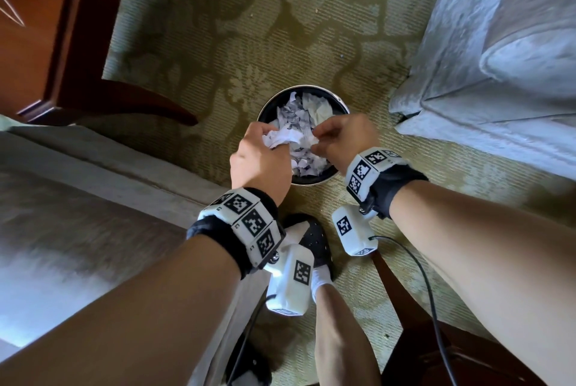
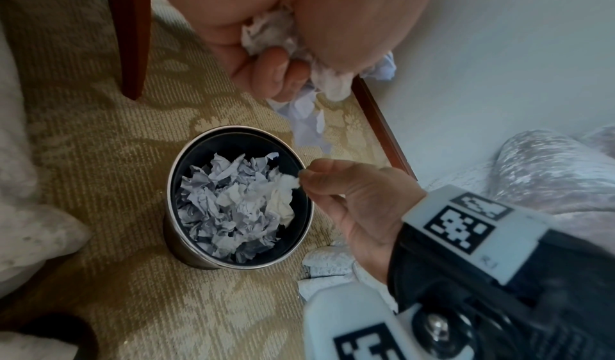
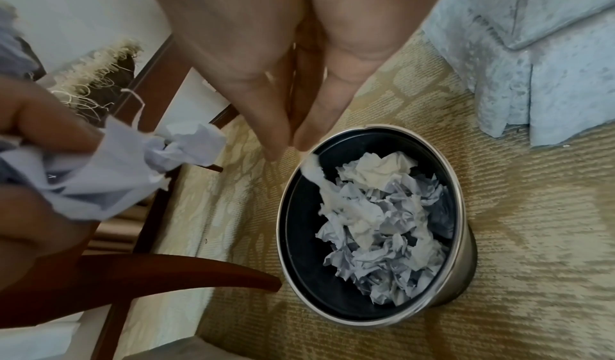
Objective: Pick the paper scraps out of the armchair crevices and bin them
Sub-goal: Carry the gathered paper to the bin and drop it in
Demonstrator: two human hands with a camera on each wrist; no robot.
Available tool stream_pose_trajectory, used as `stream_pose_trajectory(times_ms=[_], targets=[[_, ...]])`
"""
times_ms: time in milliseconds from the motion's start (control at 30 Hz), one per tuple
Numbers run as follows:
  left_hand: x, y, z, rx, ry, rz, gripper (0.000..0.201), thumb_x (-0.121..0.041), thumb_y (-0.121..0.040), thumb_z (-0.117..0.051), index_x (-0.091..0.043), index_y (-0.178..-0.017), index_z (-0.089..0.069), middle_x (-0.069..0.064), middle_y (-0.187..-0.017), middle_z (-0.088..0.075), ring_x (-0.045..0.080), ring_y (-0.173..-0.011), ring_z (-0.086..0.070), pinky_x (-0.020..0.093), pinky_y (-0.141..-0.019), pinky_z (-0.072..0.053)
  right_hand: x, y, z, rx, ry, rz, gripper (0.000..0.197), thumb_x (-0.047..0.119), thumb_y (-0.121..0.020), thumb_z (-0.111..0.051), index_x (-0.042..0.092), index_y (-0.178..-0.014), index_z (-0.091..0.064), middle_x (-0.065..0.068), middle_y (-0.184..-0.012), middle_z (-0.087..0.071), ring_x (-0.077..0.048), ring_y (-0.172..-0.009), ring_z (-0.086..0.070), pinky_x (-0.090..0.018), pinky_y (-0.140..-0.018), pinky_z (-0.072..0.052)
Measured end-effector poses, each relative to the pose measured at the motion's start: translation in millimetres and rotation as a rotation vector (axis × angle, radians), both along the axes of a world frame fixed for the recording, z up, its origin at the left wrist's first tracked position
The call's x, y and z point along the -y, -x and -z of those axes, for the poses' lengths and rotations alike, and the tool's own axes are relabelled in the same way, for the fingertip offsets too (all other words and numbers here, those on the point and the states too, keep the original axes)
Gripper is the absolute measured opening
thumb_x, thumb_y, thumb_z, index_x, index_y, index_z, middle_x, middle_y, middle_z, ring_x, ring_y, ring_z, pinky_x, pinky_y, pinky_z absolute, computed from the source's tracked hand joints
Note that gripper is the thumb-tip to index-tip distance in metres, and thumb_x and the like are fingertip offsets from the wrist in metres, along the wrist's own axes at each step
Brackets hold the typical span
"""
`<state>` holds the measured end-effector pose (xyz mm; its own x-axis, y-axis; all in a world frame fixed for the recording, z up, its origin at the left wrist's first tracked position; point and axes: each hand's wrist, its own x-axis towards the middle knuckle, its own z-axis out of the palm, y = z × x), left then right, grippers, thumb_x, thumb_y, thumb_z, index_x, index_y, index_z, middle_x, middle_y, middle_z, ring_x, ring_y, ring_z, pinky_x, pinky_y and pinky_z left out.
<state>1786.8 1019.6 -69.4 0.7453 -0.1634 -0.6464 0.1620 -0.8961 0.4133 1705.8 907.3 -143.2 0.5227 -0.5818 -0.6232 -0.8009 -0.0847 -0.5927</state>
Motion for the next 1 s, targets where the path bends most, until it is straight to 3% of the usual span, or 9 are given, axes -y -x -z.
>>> stream_pose_trajectory(times_ms=[200, 333, 400, 500, 567, 700, 767, 833, 1000], targets=[[0, -3, 6, -0.021, -0.006, -0.021, 0.027, -0.025, -0.089, -0.056, -0.030, -0.116, -0.058, 0.001, -0.101, -0.061, 0.020, -0.093, -0.049, 0.027, -0.074, -0.035, 2, -2, -1, 0.018, -0.053, -0.073, 0.041, 0.035, -0.069, -0.084, 0.027, -0.108, -0.072, 0.005, -0.111, -0.071, -0.008, -0.102, -0.065, -0.030, -0.095, -0.051], [5, -2, 12, -0.050, -0.017, -0.008, 0.029, -0.028, -0.089, -0.057, -0.033, -0.118, -0.058, 0.000, -0.103, -0.061, 0.024, -0.105, -0.052, 0.028, -0.077, -0.036, 8, 2, -5, 0.022, -0.003, -0.037, 0.028, 0.035, -0.081, -0.073, 0.028, -0.108, -0.073, 0.005, -0.107, -0.070, -0.010, -0.101, -0.064, -0.019, -0.086, -0.044], [10, 1, 15, -0.059, -0.030, 0.018, 0.036, -0.029, -0.090, -0.057, -0.035, -0.125, -0.056, 0.002, -0.114, -0.062, 0.028, -0.117, -0.049, 0.028, -0.082, -0.036, 10, 5, -6, 0.027, 0.007, -0.034, 0.025, 0.032, -0.082, -0.072, 0.028, -0.107, -0.073, 0.007, -0.104, -0.071, -0.008, -0.098, -0.065, -0.017, -0.083, -0.044], [18, 4, 19, -0.084, -0.031, 0.025, 0.053, -0.032, -0.087, -0.056, -0.042, -0.138, -0.046, 0.004, -0.130, -0.059, 0.028, -0.125, -0.047, 0.029, -0.092, -0.039, 12, 11, -5, 0.061, -0.021, 0.005, 0.020, 0.028, -0.080, -0.074, 0.024, -0.101, -0.074, 0.007, -0.096, -0.073, -0.007, -0.089, -0.067, -0.024, -0.085, -0.053], [21, 6, 21, -0.085, -0.027, 0.021, 0.061, -0.041, -0.075, -0.053, -0.051, -0.135, -0.044, 0.003, -0.119, -0.067, 0.026, -0.119, -0.055, 0.036, -0.098, -0.046, 14, 15, -4, 0.078, -0.033, 0.039, 0.017, 0.025, -0.080, -0.074, 0.022, -0.097, -0.073, 0.006, -0.091, -0.073, -0.010, -0.082, -0.069, -0.032, -0.083, -0.057], [22, 11, 31, -0.059, -0.033, 0.012, 0.060, -0.049, -0.063, -0.049, -0.060, -0.122, -0.042, 0.000, -0.110, -0.070, 0.023, -0.103, -0.067, 0.045, -0.085, -0.056, 17, 24, 0, 0.087, -0.018, 0.047, 0.013, 0.025, -0.080, -0.074, 0.022, -0.093, -0.072, 0.004, -0.091, -0.072, -0.013, -0.084, -0.068, -0.034, -0.083, -0.056], [24, 11, 29, -0.046, -0.032, 0.017, 0.056, -0.051, -0.066, -0.052, -0.055, -0.122, -0.049, -0.001, -0.115, -0.068, 0.023, -0.103, -0.066, 0.044, -0.089, -0.055, 18, 28, 3, 0.096, -0.018, 0.051, 0.013, 0.025, -0.079, -0.074, 0.023, -0.091, -0.072, 0.006, -0.091, -0.072, -0.012, -0.085, -0.068, -0.033, -0.084, -0.056], [24, 11, 28, -0.024, -0.061, 0.056, 0.051, -0.046, -0.076, -0.060, -0.047, -0.127, -0.054, -0.001, -0.129, -0.060, 0.024, -0.111, -0.061, 0.037, -0.095, -0.049, 18, 31, 5, 0.087, -0.021, 0.059, 0.014, 0.025, -0.077, -0.074, 0.024, -0.091, -0.072, 0.007, -0.089, -0.072, -0.012, -0.085, -0.068, -0.034, -0.084, -0.056], [22, 14, 35, 0.027, -0.064, 0.103, 0.062, -0.039, -0.077, -0.072, -0.036, -0.134, -0.047, -0.001, -0.141, -0.042, 0.017, -0.103, -0.053, 0.025, -0.084, -0.037, 15, 38, 4, 0.089, -0.011, 0.064, 0.014, 0.023, -0.076, -0.075, 0.024, -0.089, -0.071, 0.008, -0.086, -0.072, -0.011, -0.083, -0.069, -0.031, -0.082, -0.056]])
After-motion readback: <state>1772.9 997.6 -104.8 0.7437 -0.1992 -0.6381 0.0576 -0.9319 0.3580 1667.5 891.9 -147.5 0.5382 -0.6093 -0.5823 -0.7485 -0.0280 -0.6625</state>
